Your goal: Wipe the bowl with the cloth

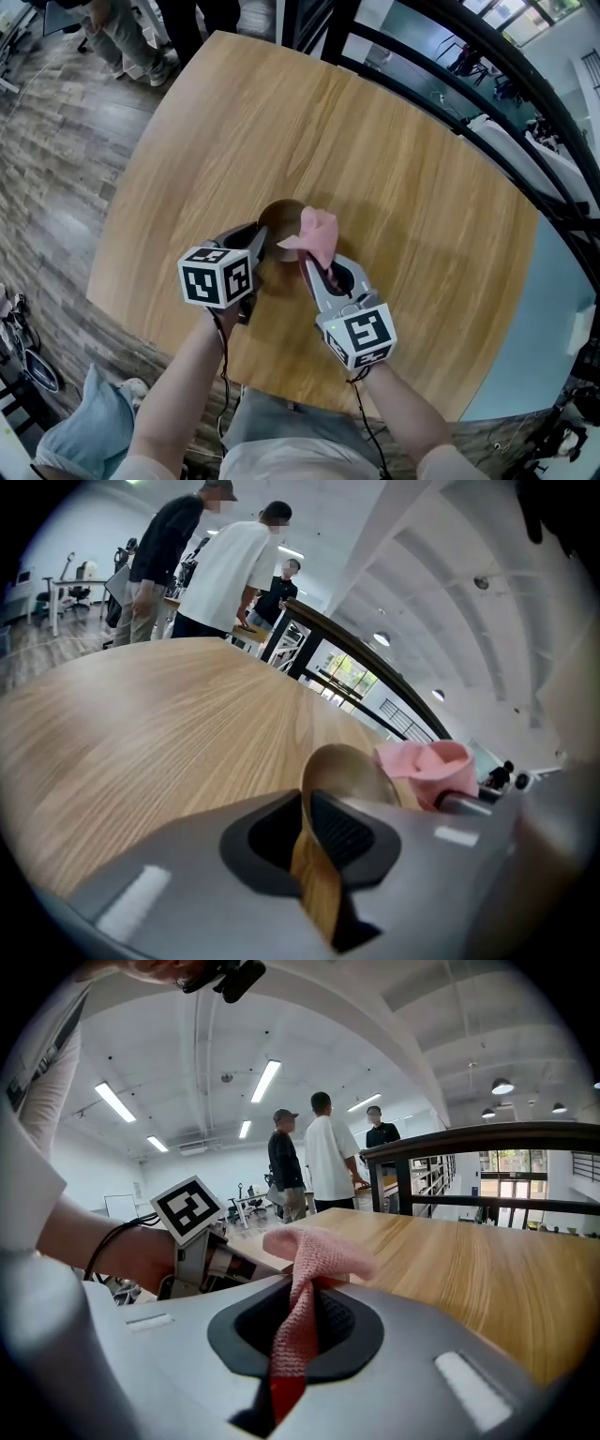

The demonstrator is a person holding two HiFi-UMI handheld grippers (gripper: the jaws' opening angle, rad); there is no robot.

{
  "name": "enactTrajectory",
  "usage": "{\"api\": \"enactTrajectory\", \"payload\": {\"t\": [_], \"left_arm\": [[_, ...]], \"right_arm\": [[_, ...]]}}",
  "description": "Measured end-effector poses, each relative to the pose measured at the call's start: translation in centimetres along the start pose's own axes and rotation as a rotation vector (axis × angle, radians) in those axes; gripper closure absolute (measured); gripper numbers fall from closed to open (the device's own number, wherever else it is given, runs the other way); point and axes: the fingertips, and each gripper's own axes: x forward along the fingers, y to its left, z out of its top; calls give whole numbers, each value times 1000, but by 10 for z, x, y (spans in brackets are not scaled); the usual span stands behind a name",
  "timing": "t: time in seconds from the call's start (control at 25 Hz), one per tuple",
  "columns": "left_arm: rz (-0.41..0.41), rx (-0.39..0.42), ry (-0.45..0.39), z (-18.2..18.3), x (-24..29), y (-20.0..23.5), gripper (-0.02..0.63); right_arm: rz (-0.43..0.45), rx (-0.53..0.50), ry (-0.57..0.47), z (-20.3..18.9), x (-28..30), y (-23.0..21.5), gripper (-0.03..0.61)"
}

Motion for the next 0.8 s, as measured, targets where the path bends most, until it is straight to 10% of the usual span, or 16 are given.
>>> {"api": "enactTrajectory", "payload": {"t": [0.8], "left_arm": [[9, 108, -148, 32, -101, -63, 600]], "right_arm": [[-24, -116, -133, 79, -89, 50, 563]]}}
